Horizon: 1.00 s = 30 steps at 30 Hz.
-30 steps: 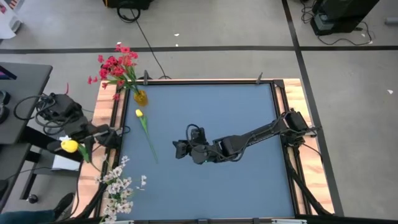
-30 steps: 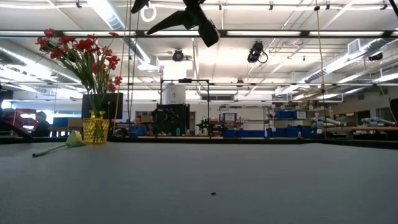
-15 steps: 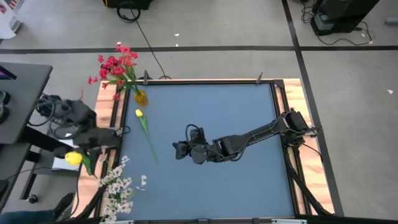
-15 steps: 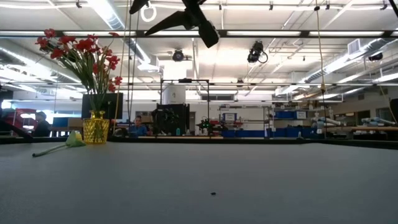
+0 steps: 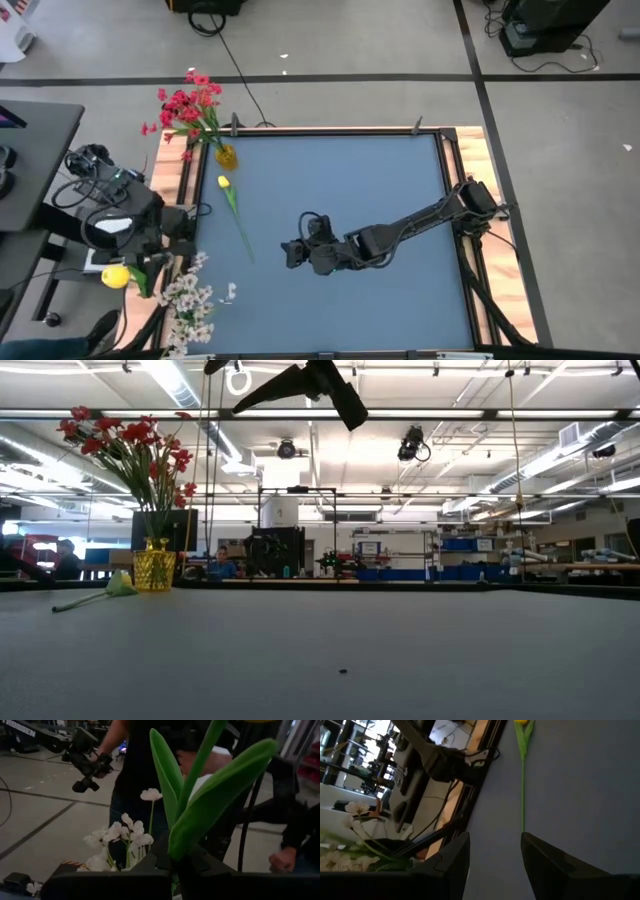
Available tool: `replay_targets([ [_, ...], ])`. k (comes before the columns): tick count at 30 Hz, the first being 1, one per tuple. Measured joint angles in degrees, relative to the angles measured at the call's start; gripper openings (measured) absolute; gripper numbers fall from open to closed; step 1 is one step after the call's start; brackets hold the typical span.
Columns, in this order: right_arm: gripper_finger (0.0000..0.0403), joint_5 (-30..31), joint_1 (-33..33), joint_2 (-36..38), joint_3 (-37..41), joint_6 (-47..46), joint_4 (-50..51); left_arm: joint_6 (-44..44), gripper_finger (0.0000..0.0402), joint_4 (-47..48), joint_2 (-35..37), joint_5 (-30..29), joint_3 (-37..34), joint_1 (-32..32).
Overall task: Sort flowers into vase by color
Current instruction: Put the right yellow flower into the transparent vase
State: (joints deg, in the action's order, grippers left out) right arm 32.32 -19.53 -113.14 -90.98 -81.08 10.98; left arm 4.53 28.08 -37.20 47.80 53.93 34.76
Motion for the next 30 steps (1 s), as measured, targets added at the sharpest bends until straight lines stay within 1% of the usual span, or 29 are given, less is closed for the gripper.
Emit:
replay_targets([
  [3,0.0185,-1.12,-0.33,0.0,0.0,-0.26,0.09,2.42,0.0012,1.29,-0.78,-1.81,0.0,2.11],
  [9,0.0185,-4.16,-0.52,0.0,0.0,-1.51,0.16,4.14,0.0014,1.3,-2.68,-4.91,0.0,5.79],
  [16,0.0185,-6.84,-0.53,0.0,0.0,-2.81,0.24,5.67,0.0015,1.4,-6.56,-5.96,0.0,9.38],
  [20,0.0185,-7.24,-0.81,0.0,0.0,-2.99,0.24,5.63,0.0017,1.46,-8.36,-6.52,0.0,10.56],
  [23,0.0185,-8.26,-0.92,0.0,0.0,-3.15,0.26,5.6,0.0031,2.12,-8.96,-8.13,0.0,11.11],
  [26,0.0185,-8.41,-1.31,0.0,0.01,-3.32,0.26,5.57,0.0057,2.06,-8.96,-10.73,0.0,11.22],
  [30,0.0185,-8.0,-2.1,0.0,0.0,-3.41,0.26,5.32,0.0094,2.05,-8.95,-12.19,0.0,11.18],
])
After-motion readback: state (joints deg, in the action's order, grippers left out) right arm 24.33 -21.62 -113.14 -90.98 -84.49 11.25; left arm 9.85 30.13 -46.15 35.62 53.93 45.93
